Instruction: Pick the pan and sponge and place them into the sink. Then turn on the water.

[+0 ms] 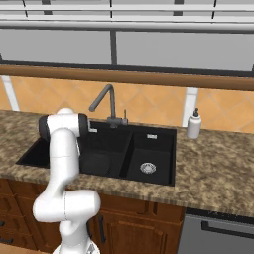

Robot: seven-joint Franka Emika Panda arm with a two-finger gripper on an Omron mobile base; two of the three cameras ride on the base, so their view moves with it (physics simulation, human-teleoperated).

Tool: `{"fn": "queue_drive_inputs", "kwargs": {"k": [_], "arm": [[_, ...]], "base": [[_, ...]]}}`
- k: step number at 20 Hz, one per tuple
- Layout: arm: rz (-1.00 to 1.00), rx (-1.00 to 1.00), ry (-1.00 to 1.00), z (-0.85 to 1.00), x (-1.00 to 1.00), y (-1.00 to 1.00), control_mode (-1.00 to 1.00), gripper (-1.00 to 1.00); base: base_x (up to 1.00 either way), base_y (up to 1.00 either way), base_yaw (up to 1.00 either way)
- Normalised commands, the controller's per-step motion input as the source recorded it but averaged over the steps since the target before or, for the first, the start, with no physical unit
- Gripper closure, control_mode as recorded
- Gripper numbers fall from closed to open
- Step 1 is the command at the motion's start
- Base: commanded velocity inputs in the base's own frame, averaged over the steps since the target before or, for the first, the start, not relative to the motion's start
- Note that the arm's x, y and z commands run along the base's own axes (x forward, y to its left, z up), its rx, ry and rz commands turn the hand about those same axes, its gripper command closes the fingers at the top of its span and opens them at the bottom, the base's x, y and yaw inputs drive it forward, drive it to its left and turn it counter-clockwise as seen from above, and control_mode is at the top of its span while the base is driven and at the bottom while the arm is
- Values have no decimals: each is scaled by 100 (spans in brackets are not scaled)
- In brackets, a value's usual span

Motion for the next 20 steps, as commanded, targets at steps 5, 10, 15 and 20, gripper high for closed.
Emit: {"fn": "queue_drive_inputs", "kwargs": {"k": [5, 10, 15, 20], "arm": [[0, 3, 0, -15, 7, 6, -100, -100], [0, 2, -1, 14, 0, 0, -100, -100], [0, 0, -5, 77, -9, 0, -100, -100], [2, 0, -9, 100, -22, -1, -100, -100]], "base": [[0, 0, 0], [0, 0, 0], [0, 0, 0], [0, 0, 0]]}}
